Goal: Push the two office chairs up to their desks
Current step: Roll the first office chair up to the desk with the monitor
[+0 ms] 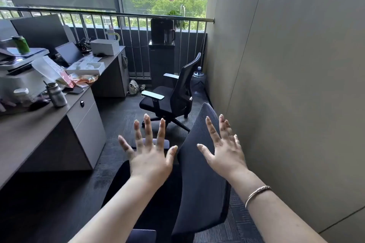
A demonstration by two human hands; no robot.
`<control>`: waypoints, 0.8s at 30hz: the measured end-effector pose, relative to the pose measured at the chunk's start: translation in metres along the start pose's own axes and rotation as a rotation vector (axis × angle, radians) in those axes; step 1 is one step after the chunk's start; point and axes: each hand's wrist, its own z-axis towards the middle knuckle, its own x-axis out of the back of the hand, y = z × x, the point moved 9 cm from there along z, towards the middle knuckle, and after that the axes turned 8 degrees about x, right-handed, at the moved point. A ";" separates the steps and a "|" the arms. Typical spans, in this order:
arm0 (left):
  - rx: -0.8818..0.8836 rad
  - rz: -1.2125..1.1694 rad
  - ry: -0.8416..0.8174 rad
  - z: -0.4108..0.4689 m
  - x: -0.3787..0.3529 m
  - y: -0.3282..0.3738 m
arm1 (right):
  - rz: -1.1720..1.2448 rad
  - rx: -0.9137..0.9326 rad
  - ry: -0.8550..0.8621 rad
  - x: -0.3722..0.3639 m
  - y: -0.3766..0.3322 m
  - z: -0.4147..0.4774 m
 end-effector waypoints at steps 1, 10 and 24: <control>0.045 -0.058 -0.129 -0.002 -0.012 0.008 | 0.050 -0.060 -0.023 -0.002 0.013 0.001; -0.009 -0.587 -0.480 -0.009 -0.099 0.147 | 0.253 -0.069 -0.215 -0.048 0.072 0.073; 0.138 -0.841 -0.555 -0.025 -0.139 0.139 | 0.653 -0.368 -0.094 -0.098 0.107 0.105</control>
